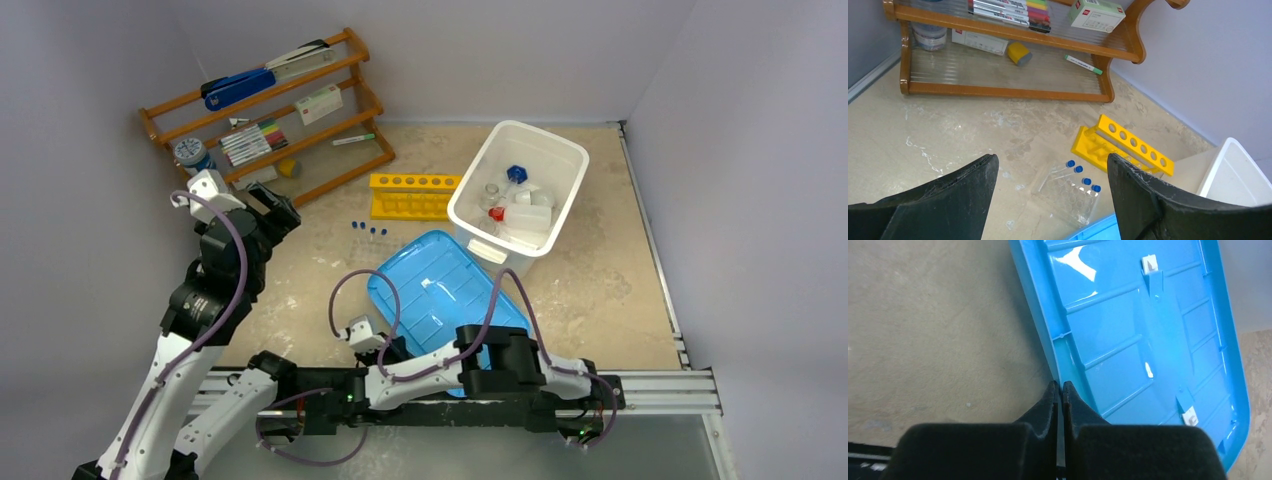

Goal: Organize the chemistry lab equipment
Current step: Pick up the storage box lid at the center of the board.

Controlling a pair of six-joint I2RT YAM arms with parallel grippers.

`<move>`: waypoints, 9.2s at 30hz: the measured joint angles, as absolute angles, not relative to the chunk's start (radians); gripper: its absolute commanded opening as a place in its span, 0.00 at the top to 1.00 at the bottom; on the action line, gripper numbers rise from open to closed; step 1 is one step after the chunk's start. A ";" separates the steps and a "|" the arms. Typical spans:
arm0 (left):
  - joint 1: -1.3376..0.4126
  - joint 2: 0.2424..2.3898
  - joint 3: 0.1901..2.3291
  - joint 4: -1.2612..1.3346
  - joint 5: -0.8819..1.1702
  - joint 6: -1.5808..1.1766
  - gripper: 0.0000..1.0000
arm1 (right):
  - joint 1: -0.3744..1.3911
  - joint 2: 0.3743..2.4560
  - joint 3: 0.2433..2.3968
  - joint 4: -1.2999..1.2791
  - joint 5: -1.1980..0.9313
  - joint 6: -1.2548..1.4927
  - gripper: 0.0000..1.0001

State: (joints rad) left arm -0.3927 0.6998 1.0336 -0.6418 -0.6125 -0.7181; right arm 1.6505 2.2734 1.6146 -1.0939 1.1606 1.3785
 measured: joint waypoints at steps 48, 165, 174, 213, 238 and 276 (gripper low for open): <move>-0.393 0.810 1.113 -0.569 -0.644 -0.702 0.19 | 1.590 1.415 1.290 0.278 0.922 0.049 1.00; -0.653 1.494 1.039 1.505 0.731 -1.410 0.22 | 1.446 0.957 1.200 0.695 -0.038 0.256 1.00; -0.664 1.516 1.061 1.517 0.730 -1.403 0.19 | 1.440 0.962 1.231 0.685 -0.048 0.259 1.00; -0.657 1.378 1.049 1.514 0.763 -1.427 1.00 | 1.441 0.649 1.080 0.736 0.169 0.194 1.00; -0.539 1.722 1.233 1.523 0.767 -1.671 1.00 | 1.432 0.608 0.937 0.469 0.902 0.014 0.89; -0.460 2.373 1.625 1.521 0.762 -2.024 1.00 | 1.445 0.827 0.903 -0.859 1.166 1.375 0.37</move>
